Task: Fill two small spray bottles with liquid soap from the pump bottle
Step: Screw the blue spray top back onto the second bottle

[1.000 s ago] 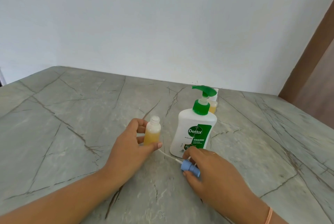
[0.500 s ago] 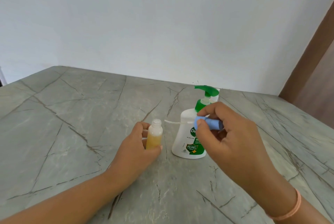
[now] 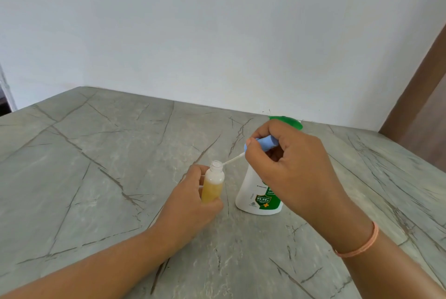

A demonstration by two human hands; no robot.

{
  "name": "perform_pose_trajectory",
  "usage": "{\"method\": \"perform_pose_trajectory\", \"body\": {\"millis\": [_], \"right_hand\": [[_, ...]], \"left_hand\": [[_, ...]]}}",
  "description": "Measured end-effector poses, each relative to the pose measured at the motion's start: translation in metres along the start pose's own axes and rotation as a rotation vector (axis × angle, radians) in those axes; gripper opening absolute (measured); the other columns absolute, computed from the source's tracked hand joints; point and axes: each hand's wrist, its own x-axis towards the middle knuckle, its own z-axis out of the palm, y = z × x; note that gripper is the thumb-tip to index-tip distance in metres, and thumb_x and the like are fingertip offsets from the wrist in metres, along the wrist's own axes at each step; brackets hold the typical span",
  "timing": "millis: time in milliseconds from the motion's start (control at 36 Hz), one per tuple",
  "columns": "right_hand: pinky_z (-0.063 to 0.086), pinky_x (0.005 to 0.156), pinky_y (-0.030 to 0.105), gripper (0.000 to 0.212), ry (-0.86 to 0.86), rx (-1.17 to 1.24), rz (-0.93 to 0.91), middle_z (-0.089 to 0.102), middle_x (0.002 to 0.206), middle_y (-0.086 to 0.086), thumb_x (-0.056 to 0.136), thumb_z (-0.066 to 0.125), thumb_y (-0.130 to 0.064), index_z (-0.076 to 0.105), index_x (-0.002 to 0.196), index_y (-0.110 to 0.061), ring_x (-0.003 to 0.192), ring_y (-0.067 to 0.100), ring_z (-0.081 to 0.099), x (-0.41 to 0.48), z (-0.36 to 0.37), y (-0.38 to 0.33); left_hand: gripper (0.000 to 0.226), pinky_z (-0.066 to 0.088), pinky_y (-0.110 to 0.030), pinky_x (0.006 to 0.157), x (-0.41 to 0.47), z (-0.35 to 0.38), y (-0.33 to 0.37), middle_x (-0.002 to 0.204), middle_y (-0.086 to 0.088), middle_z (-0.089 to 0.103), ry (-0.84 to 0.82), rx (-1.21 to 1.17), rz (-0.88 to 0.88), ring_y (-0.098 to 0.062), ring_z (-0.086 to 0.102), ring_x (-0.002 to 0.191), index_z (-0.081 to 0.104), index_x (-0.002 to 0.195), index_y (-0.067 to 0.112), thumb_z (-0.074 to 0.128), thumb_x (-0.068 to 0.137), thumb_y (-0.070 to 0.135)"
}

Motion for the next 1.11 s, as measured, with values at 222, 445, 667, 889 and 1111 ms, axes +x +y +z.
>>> {"method": "perform_pose_trajectory", "body": {"millis": [222, 445, 667, 889, 1111], "right_hand": [[0.039, 0.053, 0.018, 0.010, -0.289, -0.098, -0.044, 0.060, 0.071, -0.003, 0.087, 0.054, -0.028, 0.058, 0.085, -0.019, 0.059, 0.008, 0.049, 0.026, 0.010, -0.005], [0.032, 0.051, 0.009, 0.021, -0.565, -0.296, -0.073, 0.049, 0.080, -0.014, 0.091, 0.048, -0.016, 0.057, 0.109, -0.021, 0.061, -0.003, 0.044, 0.046, 0.017, -0.005], [0.032, 0.049, 0.005, 0.026, -0.693, -0.398, -0.136, 0.058, 0.109, -0.005, 0.093, 0.049, -0.015, 0.057, 0.117, -0.018, 0.057, -0.003, 0.038, 0.053, 0.022, -0.007], [0.034, 0.059, 0.012, 0.027, -0.778, -0.536, -0.138, 0.057, 0.117, 0.000, 0.094, 0.048, -0.009, 0.057, 0.118, -0.015, 0.088, 0.010, 0.045, 0.057, 0.025, -0.011], [0.049, 0.061, 0.025, 0.038, -0.799, -0.593, -0.044, 0.064, 0.063, 0.005, 0.095, 0.048, -0.040, 0.045, 0.069, -0.012, 0.051, 0.013, 0.059, 0.063, 0.032, -0.018]], "left_hand": [[0.043, 0.050, -0.024, 0.077, 0.000, 0.000, 0.000, 0.103, 0.010, 0.056, 0.013, -0.016, -0.029, -0.013, 0.058, 0.096, 0.042, 0.110, 0.033, 0.068, 0.078, 0.020], [0.038, 0.049, -0.021, 0.072, -0.001, 0.000, 0.000, 0.096, 0.011, 0.058, 0.016, -0.046, -0.026, -0.008, 0.058, 0.090, 0.044, 0.101, 0.036, 0.067, 0.078, 0.016], [0.037, 0.049, -0.022, 0.069, 0.000, -0.001, 0.000, 0.092, 0.009, 0.060, 0.007, -0.072, -0.027, -0.009, 0.060, 0.088, 0.045, 0.100, 0.035, 0.065, 0.077, 0.015], [0.039, 0.050, -0.019, 0.073, -0.001, -0.002, 0.000, 0.097, 0.014, 0.058, 0.001, -0.046, -0.015, -0.004, 0.058, 0.091, 0.042, 0.098, 0.040, 0.067, 0.078, 0.019], [0.046, 0.046, -0.015, 0.069, -0.001, -0.002, -0.001, 0.100, 0.017, 0.057, 0.007, -0.044, -0.037, -0.004, 0.058, 0.088, 0.039, 0.106, 0.041, 0.068, 0.078, 0.019]]}}
